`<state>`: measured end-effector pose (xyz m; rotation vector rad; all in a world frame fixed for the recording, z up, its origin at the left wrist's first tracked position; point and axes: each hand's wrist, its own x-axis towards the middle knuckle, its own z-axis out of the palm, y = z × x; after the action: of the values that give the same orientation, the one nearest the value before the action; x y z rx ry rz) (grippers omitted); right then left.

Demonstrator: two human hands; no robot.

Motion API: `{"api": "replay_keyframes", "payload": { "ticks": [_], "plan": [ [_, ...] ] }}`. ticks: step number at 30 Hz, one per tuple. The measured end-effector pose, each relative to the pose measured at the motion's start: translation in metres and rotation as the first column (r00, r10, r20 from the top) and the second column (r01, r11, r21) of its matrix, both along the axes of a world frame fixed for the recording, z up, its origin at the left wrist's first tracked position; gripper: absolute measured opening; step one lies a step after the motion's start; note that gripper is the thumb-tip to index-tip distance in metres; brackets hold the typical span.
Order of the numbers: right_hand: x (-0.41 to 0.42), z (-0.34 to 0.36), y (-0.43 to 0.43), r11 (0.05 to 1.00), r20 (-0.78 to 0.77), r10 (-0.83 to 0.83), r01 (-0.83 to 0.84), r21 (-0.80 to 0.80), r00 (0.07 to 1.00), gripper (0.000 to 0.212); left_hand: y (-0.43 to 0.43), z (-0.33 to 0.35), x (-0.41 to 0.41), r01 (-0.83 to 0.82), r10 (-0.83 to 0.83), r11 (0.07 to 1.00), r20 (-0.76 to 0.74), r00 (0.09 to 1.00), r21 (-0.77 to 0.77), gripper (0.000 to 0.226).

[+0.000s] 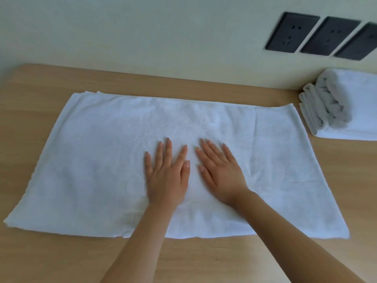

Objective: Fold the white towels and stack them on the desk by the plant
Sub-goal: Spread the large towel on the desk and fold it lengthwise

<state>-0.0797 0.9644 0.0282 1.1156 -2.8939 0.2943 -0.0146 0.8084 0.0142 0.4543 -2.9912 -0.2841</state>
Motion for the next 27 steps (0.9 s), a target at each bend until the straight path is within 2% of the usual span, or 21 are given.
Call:
{"api": "replay_keyframes", "payload": {
  "ticks": [5,9,12,15,17,19,21,22,24,27],
  "plan": [
    [0.009,-0.002,0.005,0.998,-0.023,-0.057,0.058,0.014,0.998,0.054,-0.001,0.005,0.002,-0.002,0.002,1.000,0.038,0.999,0.011,0.057],
    [0.010,-0.005,0.004,0.998,-0.039,-0.064,0.064,-0.014,0.997,0.055,0.000,0.005,0.004,-0.021,0.021,0.999,0.000,1.000,0.029,0.059],
    [0.012,-0.004,0.005,0.996,-0.027,-0.073,0.072,-0.043,0.997,0.057,0.000,0.004,0.006,-0.014,0.016,0.999,-0.043,0.999,0.046,0.050],
    [0.017,-0.005,0.007,0.995,0.026,-0.055,0.057,-0.081,0.998,0.058,0.013,0.004,0.013,-0.093,0.100,0.993,-0.099,0.990,0.067,0.039],
    [0.015,-0.001,0.012,0.973,0.159,-0.002,0.038,-0.228,0.987,0.054,0.041,0.009,0.016,-0.168,0.184,0.975,-0.101,0.978,0.146,0.036],
    [0.007,0.010,0.025,0.877,0.432,0.057,0.162,-0.452,0.900,0.053,0.081,0.019,0.013,-0.185,0.239,0.943,-0.174,0.955,0.276,0.045],
    [-0.004,0.015,0.048,0.820,0.551,0.063,0.272,-0.504,0.832,0.054,0.122,0.028,0.007,-0.179,0.265,0.918,-0.212,0.941,0.355,0.053],
    [-0.011,0.014,0.061,0.841,0.522,0.049,0.246,-0.481,0.852,0.052,0.139,0.029,0.004,-0.194,0.279,0.910,-0.196,0.940,0.365,0.055],
    [-0.028,0.007,0.090,0.917,0.363,0.035,0.115,-0.382,0.931,0.047,0.165,0.023,0.003,-0.258,0.313,0.909,-0.128,0.941,0.327,0.058],
    [-0.059,-0.002,0.127,0.983,0.191,0.061,-0.026,-0.179,0.980,0.050,0.178,0.005,0.007,-0.295,0.299,0.950,-0.030,0.954,0.099,0.056]
  ]
}}
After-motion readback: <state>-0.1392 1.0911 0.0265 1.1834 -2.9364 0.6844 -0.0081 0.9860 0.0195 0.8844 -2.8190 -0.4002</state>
